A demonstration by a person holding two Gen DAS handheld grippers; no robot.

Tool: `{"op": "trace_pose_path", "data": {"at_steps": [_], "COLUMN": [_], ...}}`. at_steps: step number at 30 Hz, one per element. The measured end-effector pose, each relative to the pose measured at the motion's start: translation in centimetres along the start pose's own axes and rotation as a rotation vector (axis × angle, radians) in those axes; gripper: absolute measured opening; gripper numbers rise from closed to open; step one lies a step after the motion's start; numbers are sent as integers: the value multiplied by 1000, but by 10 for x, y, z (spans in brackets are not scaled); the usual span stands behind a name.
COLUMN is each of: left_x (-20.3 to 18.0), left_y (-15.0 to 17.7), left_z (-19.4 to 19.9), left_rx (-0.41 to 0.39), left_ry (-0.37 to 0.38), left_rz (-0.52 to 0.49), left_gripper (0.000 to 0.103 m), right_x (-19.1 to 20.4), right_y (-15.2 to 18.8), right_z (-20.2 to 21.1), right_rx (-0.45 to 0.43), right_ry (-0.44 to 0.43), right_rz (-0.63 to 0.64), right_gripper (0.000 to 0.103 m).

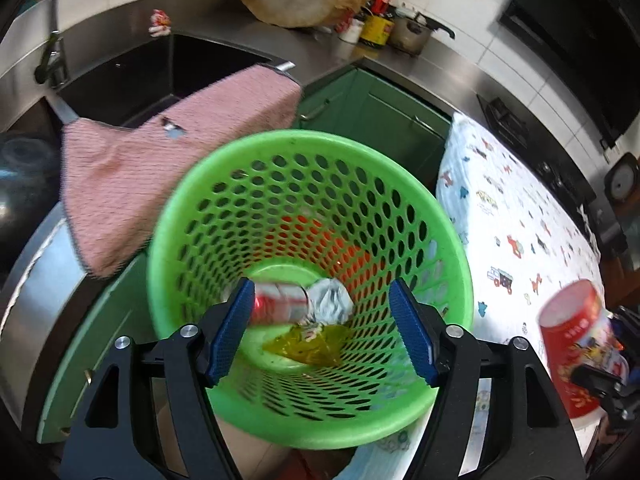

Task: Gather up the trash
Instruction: 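Lower the red paper cup into the basket and open the right tool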

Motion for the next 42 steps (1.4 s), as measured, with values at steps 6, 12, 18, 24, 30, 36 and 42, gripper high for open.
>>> {"op": "trace_pose_path", "data": {"at_steps": [6, 12, 18, 24, 30, 36, 42], "left_x": [18, 30, 38, 35, 30, 19, -5], "left_y": [4, 13, 20, 23, 23, 23, 28], "left_z": [22, 33, 34, 36, 42, 49, 51], "left_rx": [-35, -53, -45, -44, -52, -61, -58], "left_ry": [-8, -12, -12, -7, -3, 8, 27], "left_rz": [30, 56, 73, 64, 59, 39, 1], "left_gripper": [74, 74, 74, 74, 74, 74, 74], "right_x": [19, 34, 43, 49, 52, 37, 8], "right_y": [-24, -44, -57, -62, -59, -42, -7], "right_z": [-29, -59, -74, -66, -45, -15, 21], "right_rx": [11, 14, 5, -32, -66, -104, -134], "right_ry": [-24, -37, -37, -48, -30, -11, 43], "right_rz": [26, 35, 45, 52, 77, 48, -13], "right_gripper": [66, 66, 66, 74, 75, 75, 77]}}
Point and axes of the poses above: each gripper's, at about its wrist camera, not at the fingertips, and z roughly against the way its jaws point, x to its left, y to its underside, the point moved 2 cm from there along -z, roughly the way its jaws point, and after that the axes turned 2 degrees about z, right-handed, at the moved point
